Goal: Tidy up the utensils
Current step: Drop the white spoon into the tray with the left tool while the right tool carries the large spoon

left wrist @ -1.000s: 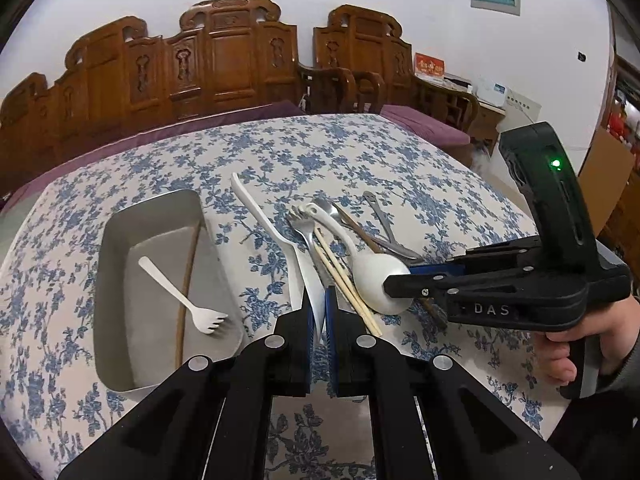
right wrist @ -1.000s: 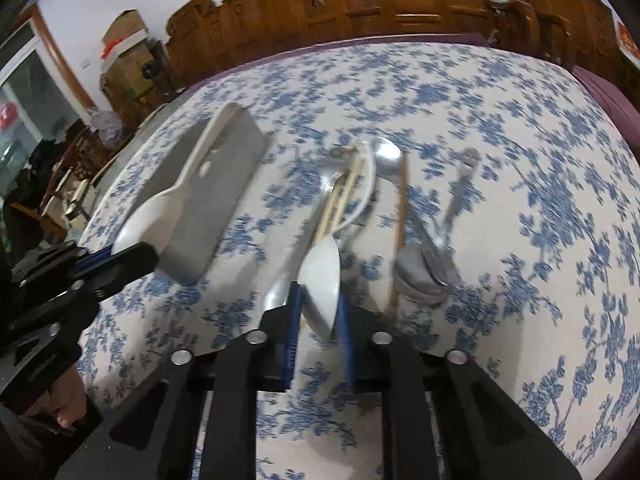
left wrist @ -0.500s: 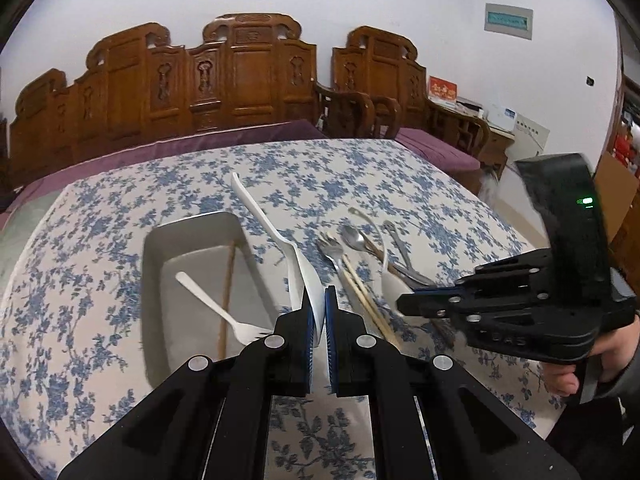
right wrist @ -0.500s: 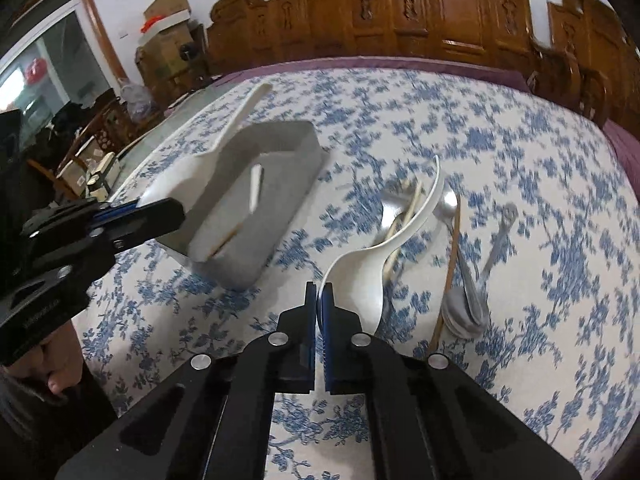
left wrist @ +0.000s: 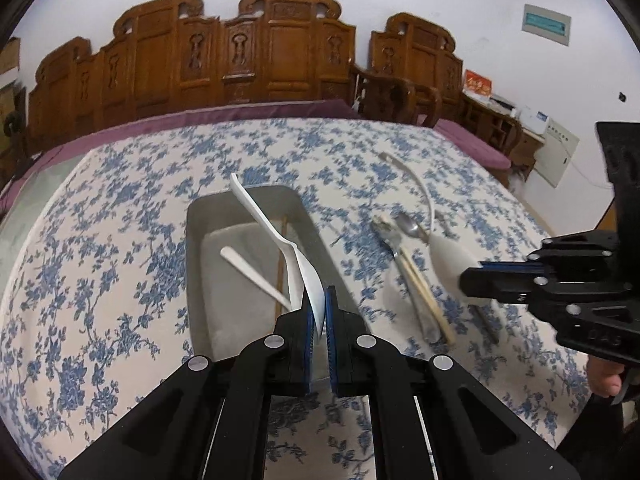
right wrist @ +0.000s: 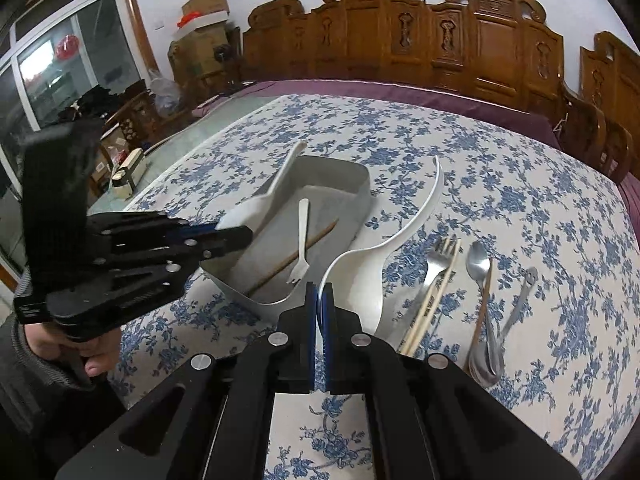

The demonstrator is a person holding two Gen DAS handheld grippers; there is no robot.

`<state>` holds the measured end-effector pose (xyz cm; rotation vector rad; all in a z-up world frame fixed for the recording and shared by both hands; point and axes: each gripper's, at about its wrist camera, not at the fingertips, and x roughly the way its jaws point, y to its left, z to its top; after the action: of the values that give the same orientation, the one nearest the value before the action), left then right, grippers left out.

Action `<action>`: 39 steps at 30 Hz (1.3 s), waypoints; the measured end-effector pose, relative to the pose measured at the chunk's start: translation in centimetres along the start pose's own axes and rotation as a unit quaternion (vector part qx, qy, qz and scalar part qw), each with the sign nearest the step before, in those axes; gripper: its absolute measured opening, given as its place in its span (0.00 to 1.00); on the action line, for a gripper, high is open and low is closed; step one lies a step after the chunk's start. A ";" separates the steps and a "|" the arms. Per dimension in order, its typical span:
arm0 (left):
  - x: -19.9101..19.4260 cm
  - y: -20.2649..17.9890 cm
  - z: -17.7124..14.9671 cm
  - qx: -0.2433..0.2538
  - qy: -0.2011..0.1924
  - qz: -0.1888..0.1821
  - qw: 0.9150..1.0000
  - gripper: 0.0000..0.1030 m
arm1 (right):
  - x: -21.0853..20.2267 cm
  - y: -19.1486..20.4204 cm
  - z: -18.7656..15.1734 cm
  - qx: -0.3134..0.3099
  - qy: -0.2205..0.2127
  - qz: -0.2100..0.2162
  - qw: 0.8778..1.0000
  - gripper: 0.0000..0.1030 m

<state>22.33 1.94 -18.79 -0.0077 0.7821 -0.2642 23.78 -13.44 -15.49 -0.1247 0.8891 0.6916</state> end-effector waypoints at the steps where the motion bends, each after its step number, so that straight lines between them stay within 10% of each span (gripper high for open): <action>1: 0.4 0.2 0.0 -0.002 0.005 0.002 1.000 0.05 | 0.1 0.1 0.0 -0.001 0.000 0.001 1.000 0.03; 39: -1.5 8.4 2.1 -0.065 -0.003 0.086 0.994 0.15 | 5.6 7.0 3.7 -0.063 0.031 0.037 0.997 0.03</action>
<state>24.74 10.25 -17.15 -0.0638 0.7874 -0.0497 24.47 -3.81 -16.13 -0.2273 0.9134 0.8175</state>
